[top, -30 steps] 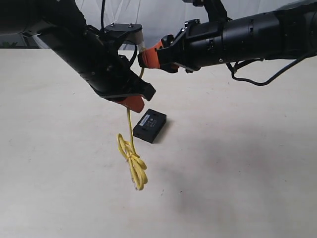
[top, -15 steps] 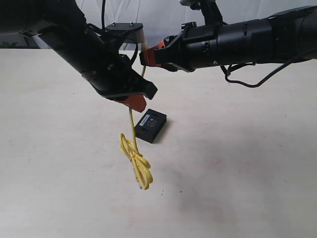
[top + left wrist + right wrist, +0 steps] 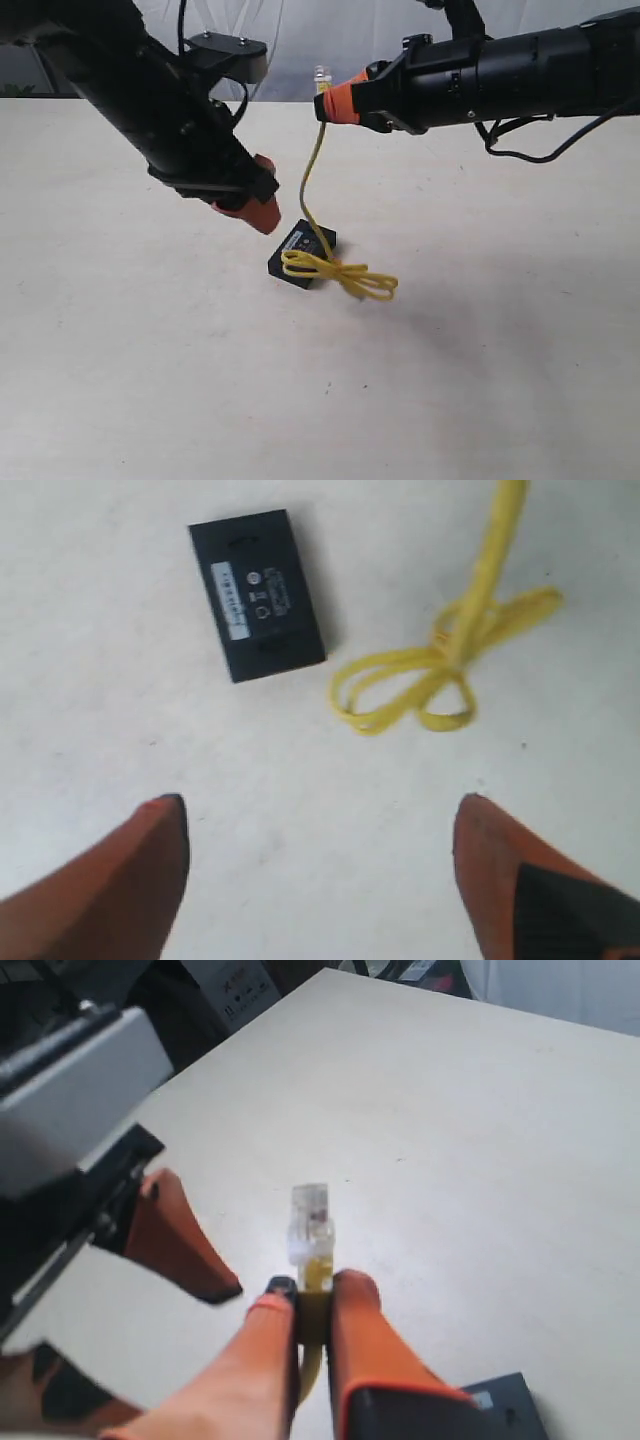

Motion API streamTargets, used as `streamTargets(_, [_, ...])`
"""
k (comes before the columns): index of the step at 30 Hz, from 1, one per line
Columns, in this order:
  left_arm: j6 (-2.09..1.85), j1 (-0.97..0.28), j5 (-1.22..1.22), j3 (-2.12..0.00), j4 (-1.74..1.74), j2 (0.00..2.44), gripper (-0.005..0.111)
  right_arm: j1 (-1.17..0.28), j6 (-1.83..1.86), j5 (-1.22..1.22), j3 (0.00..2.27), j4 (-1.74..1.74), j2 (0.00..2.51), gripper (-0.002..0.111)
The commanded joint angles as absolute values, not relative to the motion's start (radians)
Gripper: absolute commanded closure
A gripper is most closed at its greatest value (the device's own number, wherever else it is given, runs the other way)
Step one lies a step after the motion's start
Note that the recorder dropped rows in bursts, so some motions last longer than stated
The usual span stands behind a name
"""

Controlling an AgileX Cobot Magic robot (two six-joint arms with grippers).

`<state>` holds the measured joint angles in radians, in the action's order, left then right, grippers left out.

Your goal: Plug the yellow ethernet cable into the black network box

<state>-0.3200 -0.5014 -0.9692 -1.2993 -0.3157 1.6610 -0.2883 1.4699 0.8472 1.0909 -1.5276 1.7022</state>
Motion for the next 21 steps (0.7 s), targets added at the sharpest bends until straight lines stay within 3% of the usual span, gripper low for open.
streamTargets(1, [-0.317, -0.466, -0.986, -1.306, -0.221, 1.582, 0.040, -0.268, 1.415, 0.930, 1.093, -1.355, 1.640, 0.109])
streamTargets(11, [-0.358, -0.407, -0.990, -1.304, -0.204, 1.524, 0.045, -0.270, 1.207, 1.221, 1.080, -1.259, 1.521, 0.109])
streamTargets(17, [-0.376, -0.407, -0.927, -1.264, -0.226, 1.524, 0.045, -0.270, 1.190, 1.221, 0.933, -1.238, 1.511, 0.109])
streamTargets(21, [-0.389, -0.407, -0.884, -1.235, -0.259, 1.524, 0.045, -0.268, 1.198, 1.062, 0.892, -1.170, 1.542, 0.109])
